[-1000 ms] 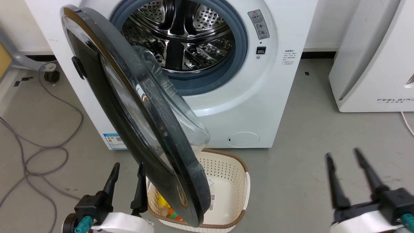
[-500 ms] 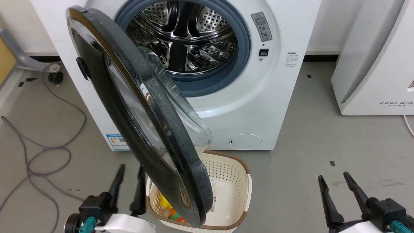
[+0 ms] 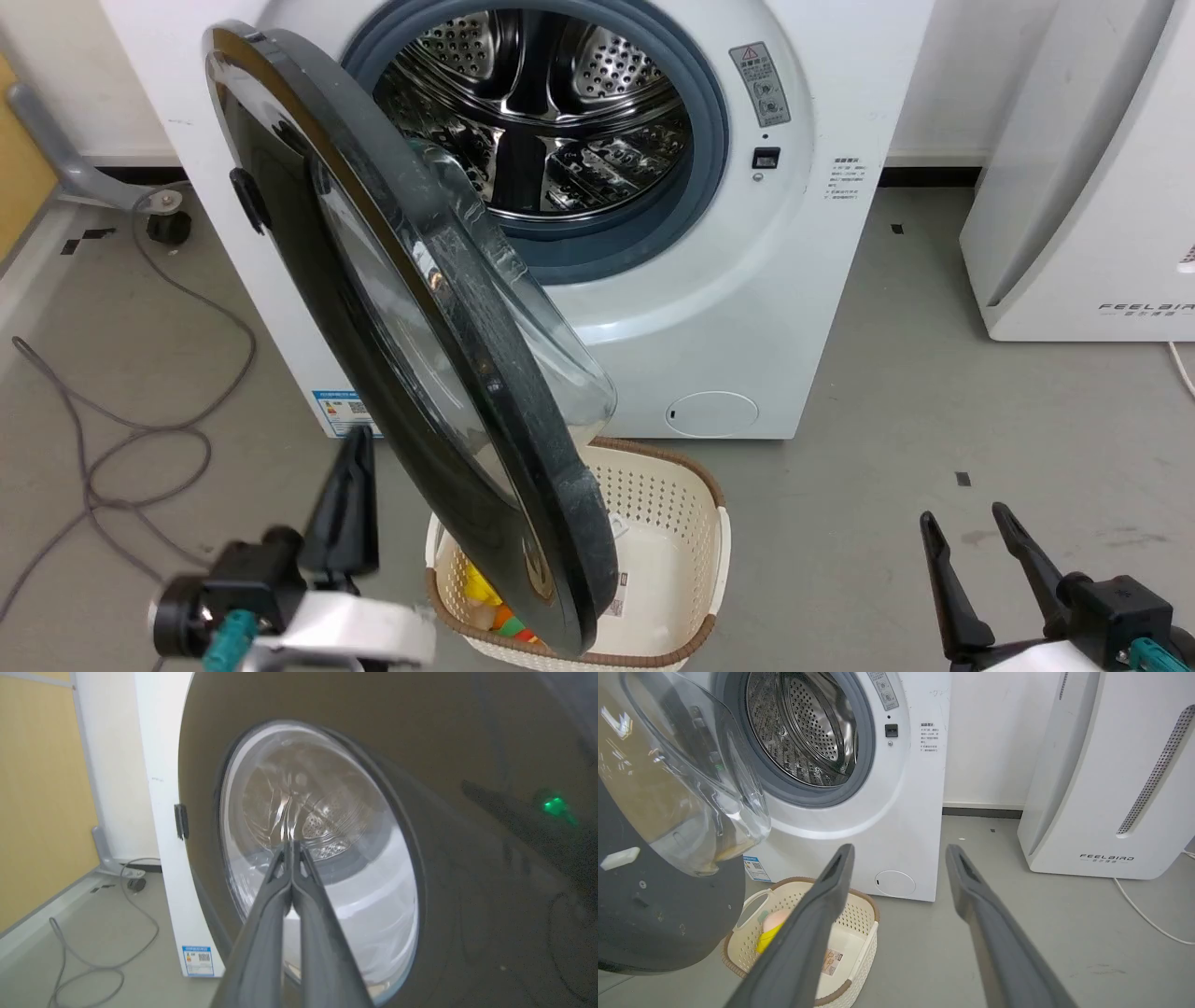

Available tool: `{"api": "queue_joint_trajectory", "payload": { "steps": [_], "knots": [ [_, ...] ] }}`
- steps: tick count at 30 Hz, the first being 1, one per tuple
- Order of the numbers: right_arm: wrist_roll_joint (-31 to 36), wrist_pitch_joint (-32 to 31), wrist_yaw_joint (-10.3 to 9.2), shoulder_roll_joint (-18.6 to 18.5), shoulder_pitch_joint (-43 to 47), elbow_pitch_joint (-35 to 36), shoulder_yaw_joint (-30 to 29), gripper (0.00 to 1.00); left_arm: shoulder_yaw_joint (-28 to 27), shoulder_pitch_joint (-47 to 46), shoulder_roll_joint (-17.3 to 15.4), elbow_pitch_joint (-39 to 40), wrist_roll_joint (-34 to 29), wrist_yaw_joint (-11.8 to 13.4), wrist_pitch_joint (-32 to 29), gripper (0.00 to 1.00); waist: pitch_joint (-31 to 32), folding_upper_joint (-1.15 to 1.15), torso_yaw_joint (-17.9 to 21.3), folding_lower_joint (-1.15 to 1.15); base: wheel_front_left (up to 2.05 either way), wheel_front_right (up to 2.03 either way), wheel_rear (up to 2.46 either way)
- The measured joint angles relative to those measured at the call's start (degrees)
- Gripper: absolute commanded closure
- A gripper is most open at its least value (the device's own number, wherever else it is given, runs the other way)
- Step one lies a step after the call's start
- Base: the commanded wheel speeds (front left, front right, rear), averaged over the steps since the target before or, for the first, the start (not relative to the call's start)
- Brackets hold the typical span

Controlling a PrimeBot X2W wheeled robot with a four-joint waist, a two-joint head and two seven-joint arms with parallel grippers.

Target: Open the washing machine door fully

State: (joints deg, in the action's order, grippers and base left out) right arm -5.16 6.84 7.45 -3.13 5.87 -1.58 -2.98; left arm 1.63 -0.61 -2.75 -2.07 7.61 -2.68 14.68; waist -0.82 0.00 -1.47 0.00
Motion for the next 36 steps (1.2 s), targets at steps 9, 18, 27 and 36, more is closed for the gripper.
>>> {"api": "queue_joint_trajectory", "payload": {
  "steps": [9,18,27,36],
  "knots": [
    [-0.4,0.1,0.00,0.0,0.0,-0.5,0.1,0.00,-0.7,-4.2,0.0,14.9,-1.4,1.0,0.0,1.00,0.0,0.00,-0.2,0.00,0.00,0.00,0.00],
    [-0.5,0.2,0.00,0.0,0.0,-1.3,0.4,0.00,2.5,-9.2,0.0,29.2,-2.0,2.0,0.1,1.00,-0.1,0.00,0.0,0.00,0.00,0.00,0.00],
    [-1.7,0.2,0.00,0.0,-0.1,-2.4,0.9,0.00,11.7,-10.4,0.0,34.3,-1.1,-0.1,0.1,1.00,-0.3,0.00,0.6,0.01,0.00,0.00,0.00],
    [-1.9,0.3,0.00,0.0,-0.1,-3.8,0.8,0.00,24.0,-4.6,-0.7,29.4,1.7,-3.6,0.1,1.00,-0.3,0.00,0.4,0.01,0.00,0.00,0.00]
  ]
}}
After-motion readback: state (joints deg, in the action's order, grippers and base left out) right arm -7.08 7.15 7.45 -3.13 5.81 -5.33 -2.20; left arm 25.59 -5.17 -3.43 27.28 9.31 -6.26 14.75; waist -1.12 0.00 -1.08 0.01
